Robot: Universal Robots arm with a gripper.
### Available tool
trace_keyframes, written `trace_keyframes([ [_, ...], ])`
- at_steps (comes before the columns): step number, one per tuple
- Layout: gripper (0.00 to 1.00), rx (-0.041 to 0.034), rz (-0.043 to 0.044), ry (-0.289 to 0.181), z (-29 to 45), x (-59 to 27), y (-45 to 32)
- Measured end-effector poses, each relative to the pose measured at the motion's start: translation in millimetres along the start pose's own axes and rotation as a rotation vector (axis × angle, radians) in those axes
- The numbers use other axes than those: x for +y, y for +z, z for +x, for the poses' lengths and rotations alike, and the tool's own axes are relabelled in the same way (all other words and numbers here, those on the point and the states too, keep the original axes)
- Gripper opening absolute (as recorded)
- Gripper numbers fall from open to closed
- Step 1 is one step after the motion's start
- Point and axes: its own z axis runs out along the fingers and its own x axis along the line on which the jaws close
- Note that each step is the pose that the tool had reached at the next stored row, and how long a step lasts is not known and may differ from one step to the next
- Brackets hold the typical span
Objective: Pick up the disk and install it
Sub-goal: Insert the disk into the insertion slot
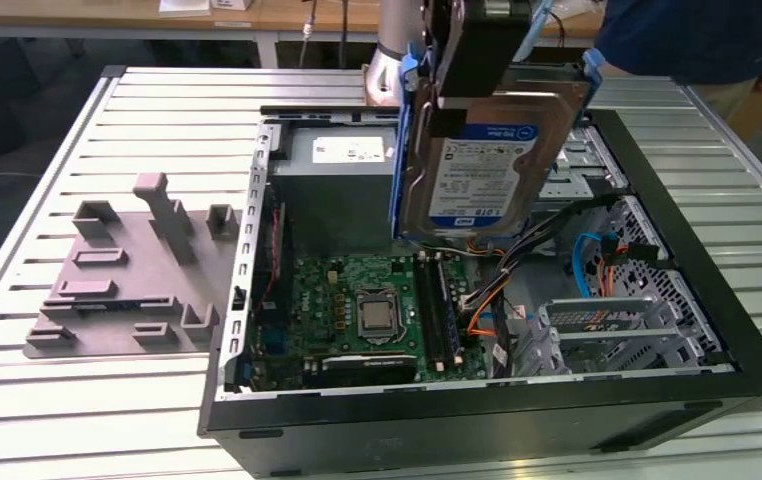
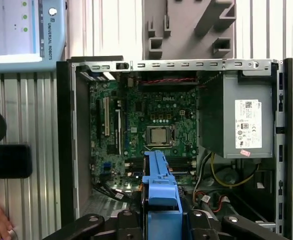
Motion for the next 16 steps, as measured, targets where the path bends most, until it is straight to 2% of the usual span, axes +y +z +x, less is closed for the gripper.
trace_keyframes([
  [9, 0.36, -0.0001, 0.0, 0.0, 21.9, -3.3, 0.7],
  [16, 0.36, 0.0, -0.0017, 0.0, 32.9, -16.5, 3.1],
])
